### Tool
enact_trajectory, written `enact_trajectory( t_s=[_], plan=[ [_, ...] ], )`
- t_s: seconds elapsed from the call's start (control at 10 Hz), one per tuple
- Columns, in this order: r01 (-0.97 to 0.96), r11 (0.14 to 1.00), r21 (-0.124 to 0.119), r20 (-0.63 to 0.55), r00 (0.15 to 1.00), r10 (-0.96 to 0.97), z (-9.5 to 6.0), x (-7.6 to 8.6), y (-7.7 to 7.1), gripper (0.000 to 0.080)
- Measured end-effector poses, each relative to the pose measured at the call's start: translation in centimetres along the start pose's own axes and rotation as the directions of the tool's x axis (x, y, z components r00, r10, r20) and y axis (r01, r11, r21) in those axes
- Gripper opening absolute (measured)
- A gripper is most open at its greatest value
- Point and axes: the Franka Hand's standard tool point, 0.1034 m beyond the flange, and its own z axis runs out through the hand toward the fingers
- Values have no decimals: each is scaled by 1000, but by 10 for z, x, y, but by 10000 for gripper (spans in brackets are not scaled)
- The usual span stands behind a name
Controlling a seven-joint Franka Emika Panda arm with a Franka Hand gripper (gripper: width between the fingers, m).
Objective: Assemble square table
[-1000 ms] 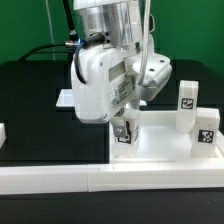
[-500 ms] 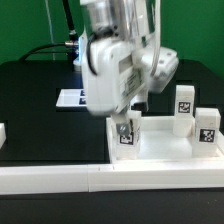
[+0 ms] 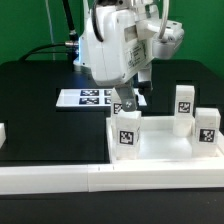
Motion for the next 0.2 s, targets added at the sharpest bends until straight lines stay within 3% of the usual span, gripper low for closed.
enact_trajectory(
  t_s=[0.2],
  plan=[
    [4,1000,-1,-1,1000,-4,1,0,0,649]
  ],
)
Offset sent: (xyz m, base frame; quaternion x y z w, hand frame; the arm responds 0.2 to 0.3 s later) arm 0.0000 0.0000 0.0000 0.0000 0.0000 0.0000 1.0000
